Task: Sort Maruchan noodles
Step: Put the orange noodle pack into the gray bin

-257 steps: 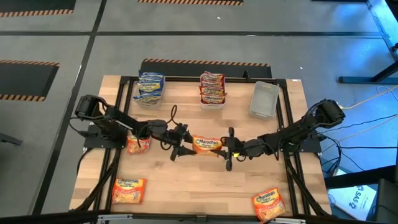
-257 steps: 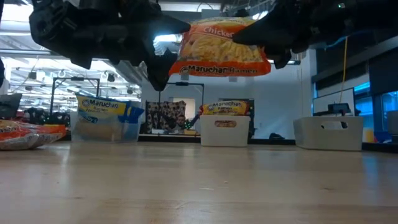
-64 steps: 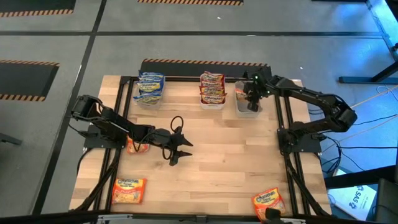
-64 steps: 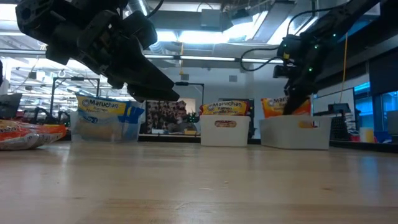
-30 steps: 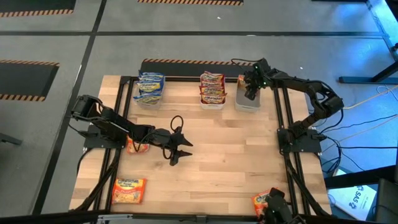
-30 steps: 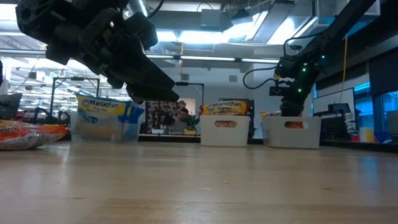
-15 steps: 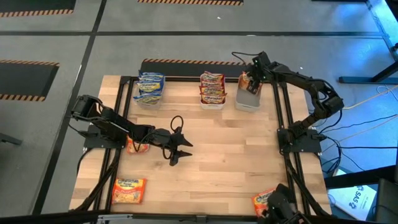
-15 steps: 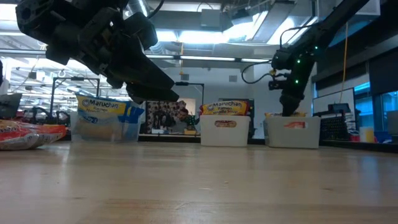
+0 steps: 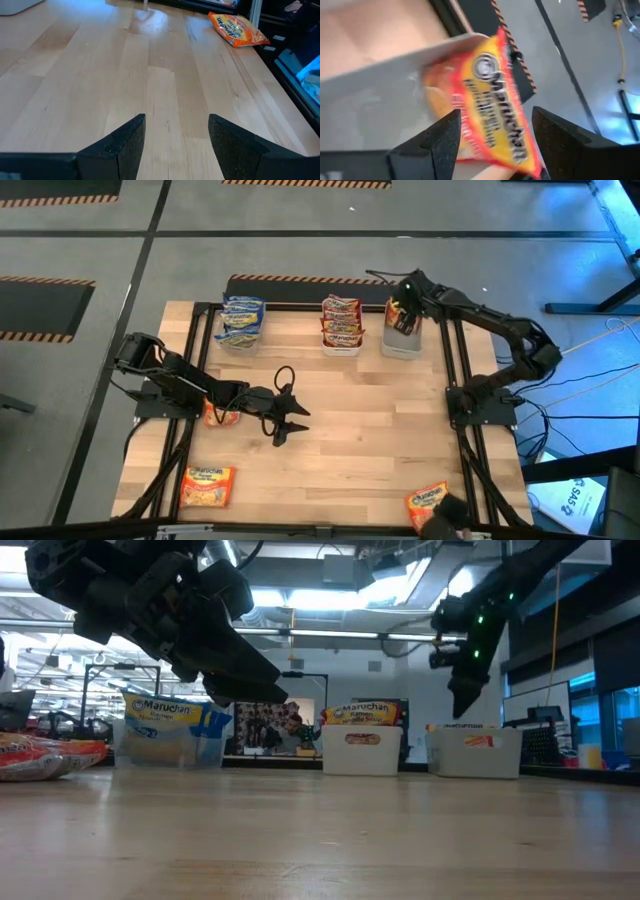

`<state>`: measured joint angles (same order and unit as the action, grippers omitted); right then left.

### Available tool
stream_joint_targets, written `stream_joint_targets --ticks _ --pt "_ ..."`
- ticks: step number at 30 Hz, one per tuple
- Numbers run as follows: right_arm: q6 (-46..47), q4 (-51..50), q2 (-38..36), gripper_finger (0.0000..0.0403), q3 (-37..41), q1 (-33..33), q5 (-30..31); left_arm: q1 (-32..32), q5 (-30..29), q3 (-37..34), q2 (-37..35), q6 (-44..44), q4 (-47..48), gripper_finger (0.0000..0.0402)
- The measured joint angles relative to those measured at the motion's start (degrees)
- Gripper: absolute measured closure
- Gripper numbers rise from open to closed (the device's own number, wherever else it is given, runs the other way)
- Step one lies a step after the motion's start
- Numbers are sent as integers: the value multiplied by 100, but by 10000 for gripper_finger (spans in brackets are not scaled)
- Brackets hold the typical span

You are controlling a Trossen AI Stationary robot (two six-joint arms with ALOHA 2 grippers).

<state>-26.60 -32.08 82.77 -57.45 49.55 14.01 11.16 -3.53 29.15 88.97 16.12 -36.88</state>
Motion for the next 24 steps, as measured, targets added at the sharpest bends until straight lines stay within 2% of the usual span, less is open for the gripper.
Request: stream_joint_targets --ticks 7,11,13,18,24 --pt "1633 -1014 -978 178 0 -1307 -372 0 0 0 0 13 0 191" --pt "2753 -1302 -1468 178 0 -2456 -911 22 8 0 0 26 0 191" --pt "3300 -1291 -1627 178 0 -3164 -951 92 2 0 0 24 -1 191" --pt "4469 -1049 -1647 178 2 -4923 -858 333 -3 0 0 6 -16 191" --pt "5677 -371 -1287 178 4 -6705 -596 820 -94 0 0 17 -154 191"
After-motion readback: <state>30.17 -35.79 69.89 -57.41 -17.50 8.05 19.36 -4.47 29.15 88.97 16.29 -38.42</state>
